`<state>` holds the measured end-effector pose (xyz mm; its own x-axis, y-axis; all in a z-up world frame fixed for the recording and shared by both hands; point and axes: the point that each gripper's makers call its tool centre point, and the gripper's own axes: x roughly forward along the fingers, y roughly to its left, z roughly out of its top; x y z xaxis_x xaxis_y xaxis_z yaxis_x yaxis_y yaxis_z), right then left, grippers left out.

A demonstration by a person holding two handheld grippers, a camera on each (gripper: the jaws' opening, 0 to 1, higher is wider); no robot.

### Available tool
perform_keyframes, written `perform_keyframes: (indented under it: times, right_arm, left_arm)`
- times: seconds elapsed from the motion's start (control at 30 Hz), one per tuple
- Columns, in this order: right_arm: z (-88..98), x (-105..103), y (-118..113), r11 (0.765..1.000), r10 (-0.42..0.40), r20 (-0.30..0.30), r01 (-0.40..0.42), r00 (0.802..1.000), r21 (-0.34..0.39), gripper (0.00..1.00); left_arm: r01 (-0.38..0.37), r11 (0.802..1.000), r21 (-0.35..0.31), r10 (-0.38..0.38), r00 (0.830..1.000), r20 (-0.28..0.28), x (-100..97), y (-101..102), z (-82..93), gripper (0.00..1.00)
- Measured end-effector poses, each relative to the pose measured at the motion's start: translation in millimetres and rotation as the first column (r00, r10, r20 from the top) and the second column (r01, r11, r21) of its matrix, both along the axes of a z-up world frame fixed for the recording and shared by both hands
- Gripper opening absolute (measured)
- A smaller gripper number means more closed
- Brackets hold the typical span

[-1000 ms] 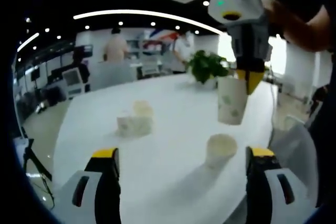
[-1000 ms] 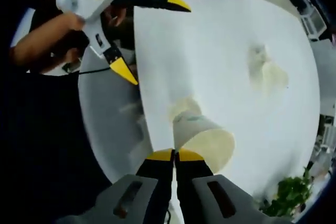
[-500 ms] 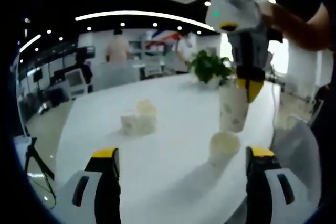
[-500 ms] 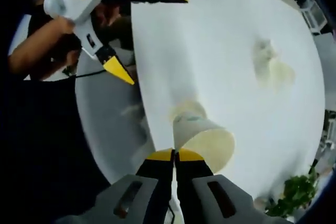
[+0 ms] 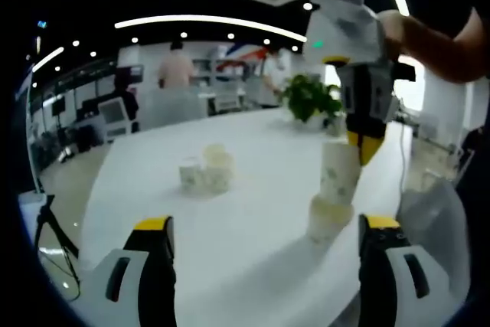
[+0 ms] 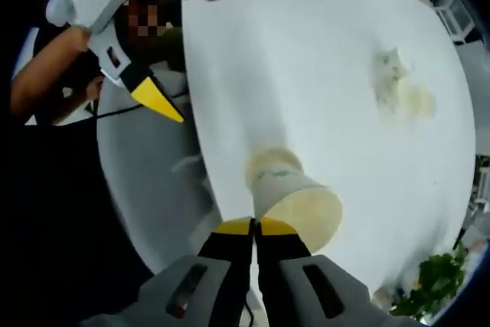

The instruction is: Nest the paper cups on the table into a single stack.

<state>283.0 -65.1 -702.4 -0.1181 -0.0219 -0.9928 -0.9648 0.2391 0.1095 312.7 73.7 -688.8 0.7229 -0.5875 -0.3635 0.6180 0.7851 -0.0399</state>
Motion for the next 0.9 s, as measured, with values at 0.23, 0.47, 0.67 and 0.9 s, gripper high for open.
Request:
perform_keyframes:
  times: [0.23,0.47,0.67,0.9]
  right_arm:
    - [-13.4,-6,-2,0.999,0.037,0.014,-0.037,0.999,-0.022,0.00]
    - [-25.6,0,-5,0.998,0.045,0.032,-0.044,0.998,-0.037,0.00]
    - [-33.1,-3,-5,0.999,0.040,0.030,-0.039,0.999,-0.034,0.00]
    - [-40.4,-5,-5,0.999,0.028,0.027,-0.027,0.999,-0.031,0.00]
  left_arm:
    - [-0.023,1.000,-0.013,0.023,1.000,0.004,2.1,3,4.2,0.99]
    - [-0.035,0.999,-0.018,0.035,0.999,0.007,0.4,6,4.7,0.99]
    - [-0.047,0.999,-0.027,0.047,0.999,0.004,-0.9,9,5.1,0.99]
    - [-0.058,0.998,-0.023,0.058,0.998,0.009,-2.0,13,5.8,0.99]
